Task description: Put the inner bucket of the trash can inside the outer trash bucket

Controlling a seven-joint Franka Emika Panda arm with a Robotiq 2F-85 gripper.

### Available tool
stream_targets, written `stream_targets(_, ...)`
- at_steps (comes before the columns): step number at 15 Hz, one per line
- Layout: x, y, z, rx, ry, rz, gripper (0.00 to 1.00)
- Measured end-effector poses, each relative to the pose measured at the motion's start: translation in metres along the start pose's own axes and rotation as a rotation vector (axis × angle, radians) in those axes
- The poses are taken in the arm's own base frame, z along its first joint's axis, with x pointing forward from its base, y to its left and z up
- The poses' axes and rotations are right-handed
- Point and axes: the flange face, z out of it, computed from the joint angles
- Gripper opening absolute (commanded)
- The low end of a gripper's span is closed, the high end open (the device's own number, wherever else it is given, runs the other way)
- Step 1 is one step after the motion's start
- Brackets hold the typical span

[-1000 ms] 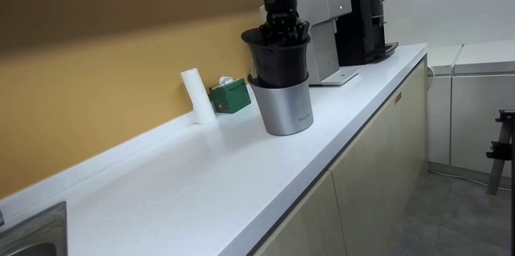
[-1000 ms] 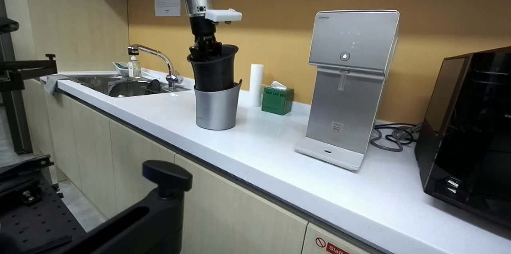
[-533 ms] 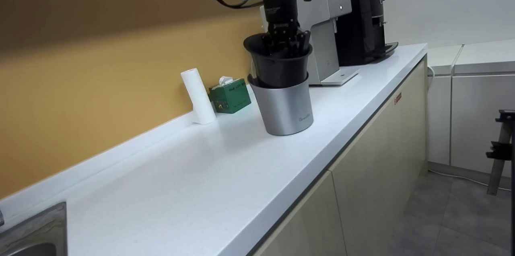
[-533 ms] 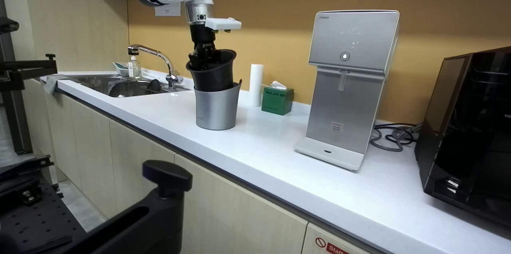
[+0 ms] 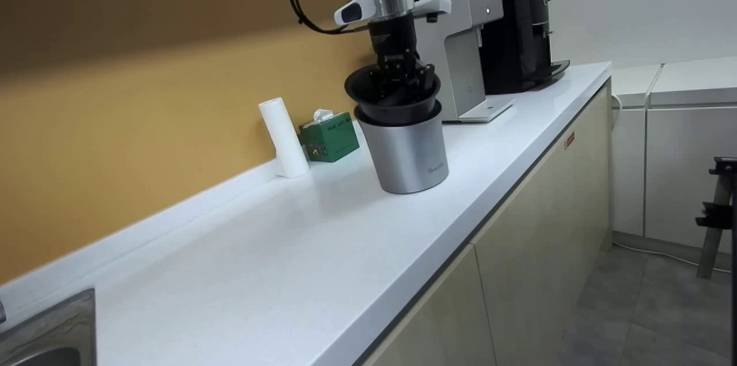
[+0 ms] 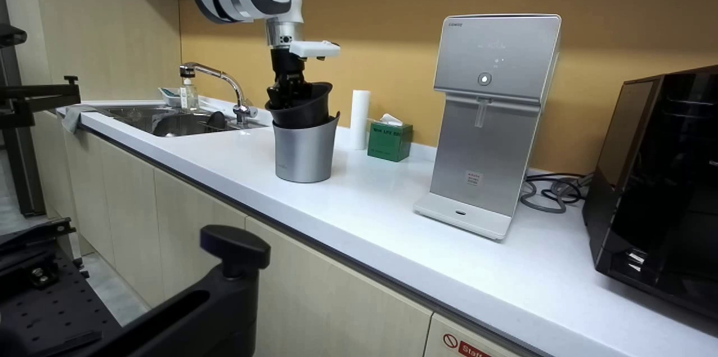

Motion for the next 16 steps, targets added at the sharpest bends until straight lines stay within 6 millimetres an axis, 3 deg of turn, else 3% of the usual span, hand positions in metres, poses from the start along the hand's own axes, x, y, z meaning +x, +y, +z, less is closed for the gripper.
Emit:
stream_targets(4,0.008,0.011,-0.004,-0.002,0.004,0.019,0.69)
stream_targets(8,0.017,0.022,-0.026,-0.039,0.009,0.029,0.95)
stream_targets(12,0.018,0.021,-0.059,-0.046,0.005,0.061,1.0)
stream_targets(16,0.012,-0.001,-0.089,0.104,-0.032,0.139,1.0)
